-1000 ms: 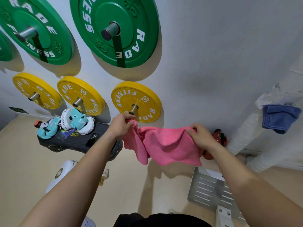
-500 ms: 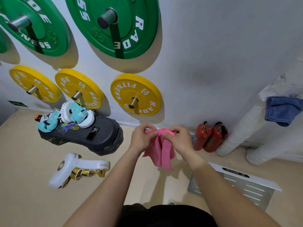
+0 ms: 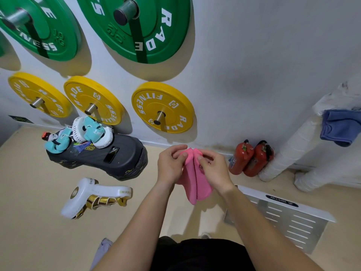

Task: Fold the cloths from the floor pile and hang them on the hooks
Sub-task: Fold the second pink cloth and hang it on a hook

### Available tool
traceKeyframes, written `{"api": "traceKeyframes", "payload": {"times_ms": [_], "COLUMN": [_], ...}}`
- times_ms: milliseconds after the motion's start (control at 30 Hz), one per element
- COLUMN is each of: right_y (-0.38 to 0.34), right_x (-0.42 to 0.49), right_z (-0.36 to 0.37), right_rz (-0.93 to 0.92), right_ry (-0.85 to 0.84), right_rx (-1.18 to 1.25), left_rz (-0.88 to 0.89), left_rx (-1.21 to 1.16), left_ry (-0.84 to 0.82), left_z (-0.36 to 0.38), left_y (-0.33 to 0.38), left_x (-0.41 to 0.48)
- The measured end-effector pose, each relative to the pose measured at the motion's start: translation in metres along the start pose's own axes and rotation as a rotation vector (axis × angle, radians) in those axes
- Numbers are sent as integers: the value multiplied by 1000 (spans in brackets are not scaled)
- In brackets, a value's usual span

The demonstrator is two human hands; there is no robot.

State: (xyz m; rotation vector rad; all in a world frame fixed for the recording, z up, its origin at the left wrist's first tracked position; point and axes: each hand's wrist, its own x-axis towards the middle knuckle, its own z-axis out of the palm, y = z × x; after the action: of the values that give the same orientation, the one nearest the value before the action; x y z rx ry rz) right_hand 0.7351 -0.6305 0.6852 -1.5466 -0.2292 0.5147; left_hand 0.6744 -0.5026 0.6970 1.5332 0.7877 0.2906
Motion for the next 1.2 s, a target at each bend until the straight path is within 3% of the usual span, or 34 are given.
{"api": "traceKeyframes", "payload": {"times_ms": [633, 800, 1200], "right_y": [-14, -10, -20], "right_x": [-2, 4, -3], "right_z": [8, 0, -5], "right_rz": [-75, -89, -128], "right_ry": [66, 26, -54], "right_rx": [0, -93, -79], "left_rz": [0, 58, 174], "left_rx": [-82, 32, 185], "left_ry": [22, -90, -24], "left_z": [4, -5, -4], "left_y": [15, 16, 27], "left_x": [-8, -7, -11]}}
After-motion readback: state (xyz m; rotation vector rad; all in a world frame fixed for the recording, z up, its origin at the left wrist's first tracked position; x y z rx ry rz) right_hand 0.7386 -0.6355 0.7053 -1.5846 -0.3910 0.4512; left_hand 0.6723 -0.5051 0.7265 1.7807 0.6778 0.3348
